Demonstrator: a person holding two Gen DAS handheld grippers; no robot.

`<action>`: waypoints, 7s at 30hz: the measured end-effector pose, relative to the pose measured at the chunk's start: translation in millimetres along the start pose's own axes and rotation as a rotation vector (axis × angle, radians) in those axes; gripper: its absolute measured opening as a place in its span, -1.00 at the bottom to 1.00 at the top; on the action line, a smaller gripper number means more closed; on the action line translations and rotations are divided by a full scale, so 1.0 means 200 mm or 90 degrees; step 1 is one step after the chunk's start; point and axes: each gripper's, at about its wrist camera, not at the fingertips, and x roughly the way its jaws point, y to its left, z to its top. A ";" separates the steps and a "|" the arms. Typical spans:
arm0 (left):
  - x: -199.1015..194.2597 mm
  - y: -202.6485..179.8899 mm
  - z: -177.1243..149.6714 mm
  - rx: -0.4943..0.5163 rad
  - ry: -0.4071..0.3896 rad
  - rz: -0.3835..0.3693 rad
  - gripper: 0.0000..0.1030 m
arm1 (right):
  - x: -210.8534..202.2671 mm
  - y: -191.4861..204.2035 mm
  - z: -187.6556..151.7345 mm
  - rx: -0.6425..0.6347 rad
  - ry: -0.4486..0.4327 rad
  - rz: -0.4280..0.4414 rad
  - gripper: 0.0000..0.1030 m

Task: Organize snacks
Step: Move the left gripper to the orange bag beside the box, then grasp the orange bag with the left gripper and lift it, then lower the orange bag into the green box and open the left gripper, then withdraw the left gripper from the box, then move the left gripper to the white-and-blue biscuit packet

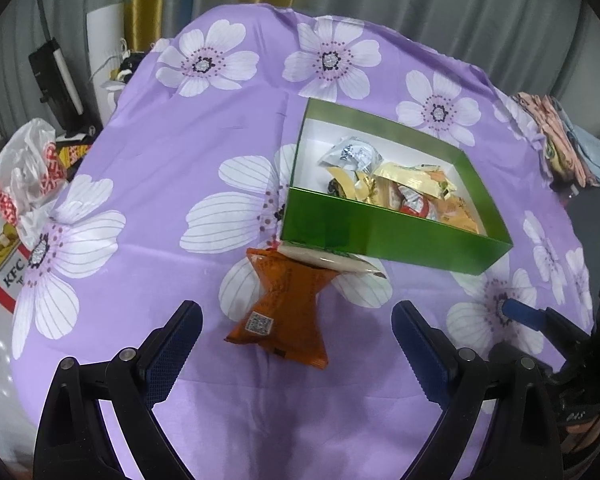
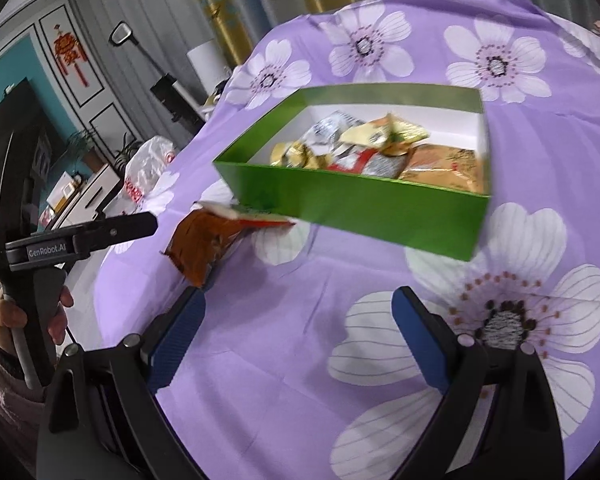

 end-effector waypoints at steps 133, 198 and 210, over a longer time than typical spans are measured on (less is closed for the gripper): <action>0.55 -0.23 0.64 -0.011 0.104 -0.191 0.45 | 0.40 -0.11 0.56 -0.079 0.001 -0.029 -0.11; -0.17 -0.24 0.11 0.113 -0.092 0.033 0.86 | -0.17 0.21 0.19 -0.059 -0.048 -0.138 0.95; -0.06 -0.18 0.10 0.102 -0.060 0.025 0.86 | -0.05 0.21 0.18 -0.058 -0.016 -0.132 0.95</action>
